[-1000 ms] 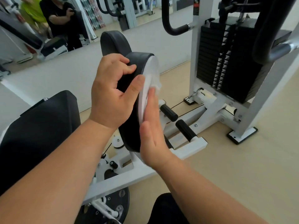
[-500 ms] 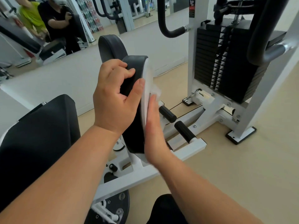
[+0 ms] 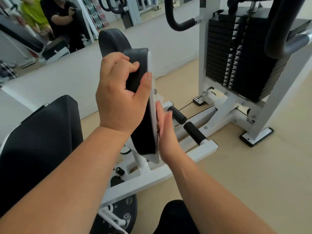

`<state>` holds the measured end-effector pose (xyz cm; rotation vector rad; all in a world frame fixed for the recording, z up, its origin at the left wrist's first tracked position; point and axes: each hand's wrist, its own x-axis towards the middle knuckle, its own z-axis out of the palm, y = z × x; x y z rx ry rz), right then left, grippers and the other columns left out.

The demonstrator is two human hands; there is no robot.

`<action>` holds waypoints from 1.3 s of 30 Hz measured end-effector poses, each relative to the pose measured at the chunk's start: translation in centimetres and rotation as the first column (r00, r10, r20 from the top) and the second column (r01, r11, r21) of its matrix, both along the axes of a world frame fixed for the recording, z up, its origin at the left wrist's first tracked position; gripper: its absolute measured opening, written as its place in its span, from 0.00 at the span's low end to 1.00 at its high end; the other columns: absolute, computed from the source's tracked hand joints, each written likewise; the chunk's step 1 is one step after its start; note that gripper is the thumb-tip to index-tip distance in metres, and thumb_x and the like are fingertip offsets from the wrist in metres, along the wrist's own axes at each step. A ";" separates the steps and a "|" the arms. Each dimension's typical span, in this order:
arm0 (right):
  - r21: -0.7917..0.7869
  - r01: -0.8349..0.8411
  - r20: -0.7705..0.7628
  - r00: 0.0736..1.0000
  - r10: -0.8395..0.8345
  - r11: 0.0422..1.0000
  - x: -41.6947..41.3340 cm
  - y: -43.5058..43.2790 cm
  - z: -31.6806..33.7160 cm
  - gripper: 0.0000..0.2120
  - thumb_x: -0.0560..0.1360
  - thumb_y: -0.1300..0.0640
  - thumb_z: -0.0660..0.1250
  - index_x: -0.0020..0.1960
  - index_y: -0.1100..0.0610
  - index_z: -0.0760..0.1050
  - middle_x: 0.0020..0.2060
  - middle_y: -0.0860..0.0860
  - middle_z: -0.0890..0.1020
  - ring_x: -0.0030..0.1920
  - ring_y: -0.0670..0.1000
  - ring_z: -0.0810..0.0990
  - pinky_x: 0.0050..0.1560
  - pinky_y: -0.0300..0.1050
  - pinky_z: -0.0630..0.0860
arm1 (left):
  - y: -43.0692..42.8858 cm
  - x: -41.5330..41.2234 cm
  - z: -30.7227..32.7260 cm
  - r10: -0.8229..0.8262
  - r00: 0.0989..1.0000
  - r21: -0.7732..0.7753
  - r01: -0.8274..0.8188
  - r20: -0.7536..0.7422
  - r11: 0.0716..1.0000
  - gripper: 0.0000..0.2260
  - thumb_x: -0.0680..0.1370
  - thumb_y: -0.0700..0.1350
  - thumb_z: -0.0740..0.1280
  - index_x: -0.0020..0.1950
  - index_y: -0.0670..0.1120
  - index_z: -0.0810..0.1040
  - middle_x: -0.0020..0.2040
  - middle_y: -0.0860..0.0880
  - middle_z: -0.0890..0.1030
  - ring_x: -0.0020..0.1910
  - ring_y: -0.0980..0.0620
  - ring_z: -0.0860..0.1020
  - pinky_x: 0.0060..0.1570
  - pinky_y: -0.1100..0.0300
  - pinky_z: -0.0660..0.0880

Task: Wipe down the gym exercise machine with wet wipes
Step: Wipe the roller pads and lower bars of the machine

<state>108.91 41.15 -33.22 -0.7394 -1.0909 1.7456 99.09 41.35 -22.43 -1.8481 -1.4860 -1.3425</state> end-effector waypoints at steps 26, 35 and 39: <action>-0.207 0.011 -0.035 0.999 -0.018 0.978 -0.2 -5.2 -6.6 0.46 0.70 0.17 0.42 0.81 0.40 0.61 0.78 0.36 0.65 0.80 0.40 0.58 0.80 0.50 0.49 | 0.1 0.5 -0.4 0.032 0.999 0.030 -0.033 0.013 0.999 0.13 0.80 0.47 0.69 0.51 0.36 0.79 0.57 0.38 0.78 0.58 0.51 0.73 0.57 0.78 0.63; -0.049 0.116 0.005 0.993 -0.116 0.992 -1.1 -6.2 -6.0 0.32 0.73 0.25 0.44 0.74 0.32 0.57 0.60 0.14 0.66 0.62 0.16 0.59 0.70 0.27 0.55 | 0.3 0.6 -0.5 0.004 0.999 0.041 -0.005 0.042 0.999 0.13 0.79 0.47 0.69 0.51 0.36 0.79 0.56 0.38 0.78 0.57 0.53 0.74 0.57 0.77 0.64; -0.028 0.195 -0.005 0.981 -0.195 0.980 -0.8 -6.4 -5.2 0.36 0.80 0.28 0.41 0.82 0.44 0.58 0.73 0.28 0.66 0.69 0.23 0.62 0.62 0.20 0.62 | 1.3 1.0 -1.1 -0.001 0.995 0.061 -0.005 0.095 0.998 0.14 0.78 0.49 0.70 0.50 0.37 0.79 0.56 0.39 0.77 0.57 0.52 0.74 0.60 0.61 0.73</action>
